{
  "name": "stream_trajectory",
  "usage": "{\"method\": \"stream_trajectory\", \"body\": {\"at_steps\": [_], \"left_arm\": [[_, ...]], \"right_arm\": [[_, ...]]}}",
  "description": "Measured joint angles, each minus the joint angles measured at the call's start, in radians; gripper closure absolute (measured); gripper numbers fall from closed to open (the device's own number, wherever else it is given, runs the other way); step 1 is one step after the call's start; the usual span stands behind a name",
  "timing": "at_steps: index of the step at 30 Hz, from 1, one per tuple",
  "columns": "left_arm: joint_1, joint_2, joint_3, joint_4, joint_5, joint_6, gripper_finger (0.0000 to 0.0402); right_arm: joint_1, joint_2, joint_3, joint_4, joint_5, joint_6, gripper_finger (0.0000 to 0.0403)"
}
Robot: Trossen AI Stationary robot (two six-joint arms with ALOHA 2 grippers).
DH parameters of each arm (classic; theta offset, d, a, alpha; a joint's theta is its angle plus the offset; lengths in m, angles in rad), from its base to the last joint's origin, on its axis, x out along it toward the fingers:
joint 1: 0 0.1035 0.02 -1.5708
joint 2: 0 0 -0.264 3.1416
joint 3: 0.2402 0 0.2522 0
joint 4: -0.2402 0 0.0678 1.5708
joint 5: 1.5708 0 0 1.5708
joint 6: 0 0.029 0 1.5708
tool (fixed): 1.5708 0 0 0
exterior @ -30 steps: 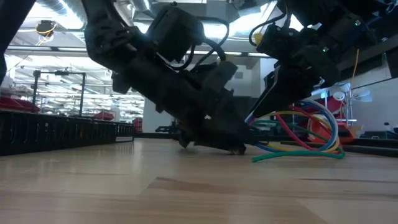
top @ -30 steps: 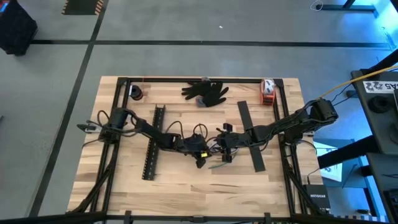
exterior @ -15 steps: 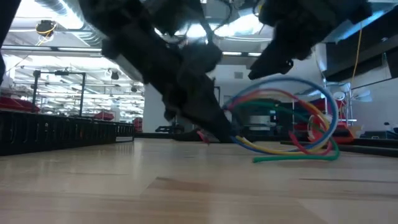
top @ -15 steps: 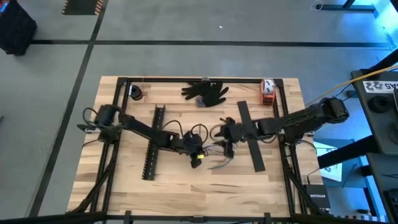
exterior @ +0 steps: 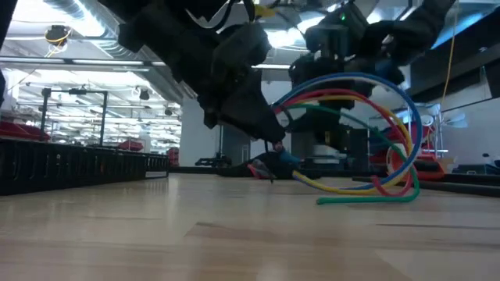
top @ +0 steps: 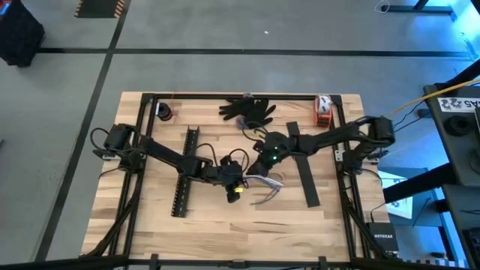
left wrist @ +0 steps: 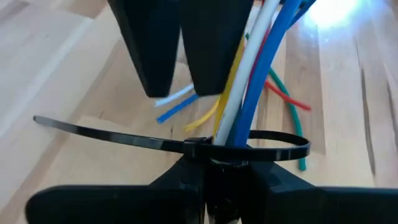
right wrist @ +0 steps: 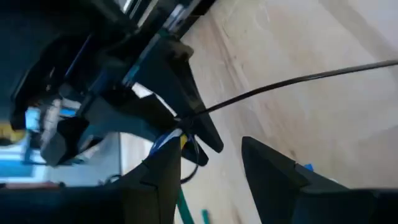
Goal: Ziptie cables
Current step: Wrap the cable wires together using the black zip tie
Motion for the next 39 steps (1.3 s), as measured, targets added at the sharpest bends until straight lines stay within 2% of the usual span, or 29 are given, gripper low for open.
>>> {"method": "stream_trajectory", "body": {"at_steps": [5, 13, 18, 22, 28, 33, 39], "left_arm": [[-0.005, 0.0, 0.002, 0.01, -0.002, 0.01, 0.0357], [-0.01, 0.0, 0.001, 0.013, -0.005, 0.012, 0.0357], [-0.01, 0.0, 0.002, 0.016, -0.007, 0.014, 0.0357], [-0.009, 0.0, 0.002, 0.012, -0.021, 0.016, 0.0354], [-0.01, 0.0, 0.002, -0.005, -0.023, 0.014, 0.0357], [-0.026, 0.0, 0.002, -0.073, -0.026, -0.03, 0.0357], [-0.053, 0.0, 0.002, -0.107, -0.024, -0.075, 0.0356]], "right_arm": [[0.001, 0.061, 0.0, 0.137, -0.014, 0.102, 0.024], [0.002, 0.123, 0.0, 0.18, 0.051, 0.195, 0.0241], [0.002, 0.124, 0.015, 0.219, 0.102, 0.201, 0.0267], [0.003, 0.124, 0.024, 0.22, 0.098, 0.179, 0.0308], [0.002, 0.123, 0.024, 0.225, 0.075, 0.095, 0.0393], [0.0, 0.084, 0.024, 0.183, 0.09, -0.005, 0.0401], [-0.014, -0.015, 0.024, 0.051, 0.149, -0.137, 0.0402]]}}
